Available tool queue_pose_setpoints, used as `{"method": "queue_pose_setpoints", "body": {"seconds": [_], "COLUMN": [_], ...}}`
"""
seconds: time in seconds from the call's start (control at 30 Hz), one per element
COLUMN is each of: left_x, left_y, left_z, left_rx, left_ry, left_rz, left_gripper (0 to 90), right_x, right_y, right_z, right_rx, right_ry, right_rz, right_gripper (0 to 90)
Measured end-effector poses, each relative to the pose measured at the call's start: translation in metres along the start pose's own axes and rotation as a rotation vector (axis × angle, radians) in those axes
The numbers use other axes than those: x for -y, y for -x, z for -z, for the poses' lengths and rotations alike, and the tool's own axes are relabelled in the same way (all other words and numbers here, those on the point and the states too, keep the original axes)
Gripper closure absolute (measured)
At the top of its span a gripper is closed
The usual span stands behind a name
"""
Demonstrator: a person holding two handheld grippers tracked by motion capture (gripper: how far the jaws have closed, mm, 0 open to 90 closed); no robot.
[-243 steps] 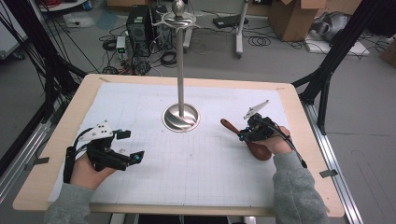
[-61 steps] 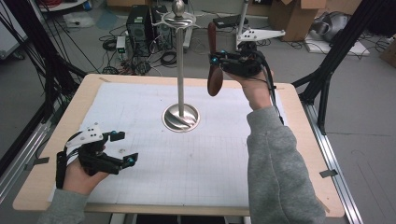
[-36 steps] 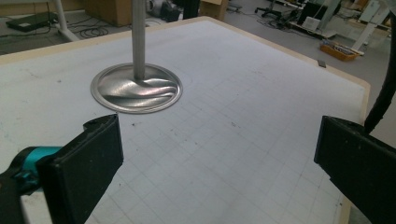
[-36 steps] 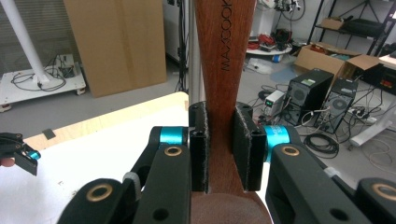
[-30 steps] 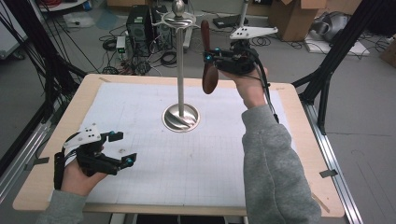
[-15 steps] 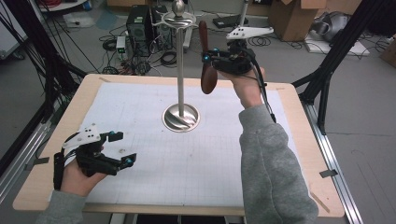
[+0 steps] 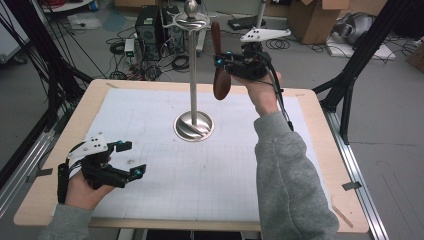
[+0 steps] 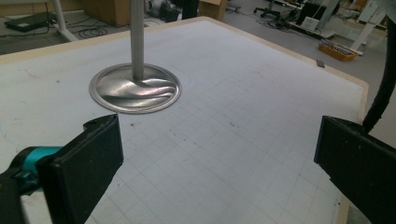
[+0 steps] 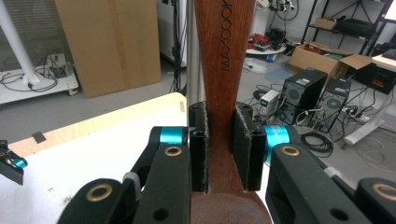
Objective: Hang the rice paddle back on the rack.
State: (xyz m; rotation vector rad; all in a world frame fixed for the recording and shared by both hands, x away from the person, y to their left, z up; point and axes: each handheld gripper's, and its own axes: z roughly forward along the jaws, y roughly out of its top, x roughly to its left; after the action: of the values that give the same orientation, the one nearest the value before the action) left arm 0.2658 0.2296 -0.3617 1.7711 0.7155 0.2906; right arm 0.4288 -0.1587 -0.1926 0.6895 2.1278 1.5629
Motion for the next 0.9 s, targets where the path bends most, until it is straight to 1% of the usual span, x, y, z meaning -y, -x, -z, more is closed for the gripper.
{"method": "queue_pose_setpoints", "body": {"seconds": [0.1, 0.17, 0.3, 0.7, 0.83, 0.9], "left_x": [0.0, 0.0, 0.0, 0.0, 0.0, 0.001], "left_y": [0.0, 0.0, 0.0, 0.0, 0.0, 0.0], "left_z": [0.0, 0.001, 0.001, 0.0, -0.001, -0.001], "left_rx": [0.0, -0.001, -0.001, -0.001, 0.001, 0.001], "left_ry": [0.002, 0.001, 0.001, -0.003, -0.004, -0.004], "left_rz": [0.002, -0.004, 0.002, -0.001, 0.003, 0.003], "left_gripper": [1.8, 1.8, 1.8, 1.8, 1.7, 1.8], "right_x": [0.0, 0.0, 0.001, 0.002, 0.003, 0.003], "right_y": [0.0, -0.001, -0.001, -0.001, -0.002, -0.003], "right_z": [-0.001, -0.002, -0.004, -0.01, -0.013, -0.013], "right_rx": [0.002, 0.003, 0.0, 0.004, 0.009, 0.025], "right_ry": [-0.002, -0.002, -0.006, 0.007, 0.017, 0.023], "right_rz": [0.001, 0.001, -0.001, 0.0, -0.007, -0.001], "right_gripper": [77.6, 77.6, 77.6, 77.3, 76.3, 72.2]}}
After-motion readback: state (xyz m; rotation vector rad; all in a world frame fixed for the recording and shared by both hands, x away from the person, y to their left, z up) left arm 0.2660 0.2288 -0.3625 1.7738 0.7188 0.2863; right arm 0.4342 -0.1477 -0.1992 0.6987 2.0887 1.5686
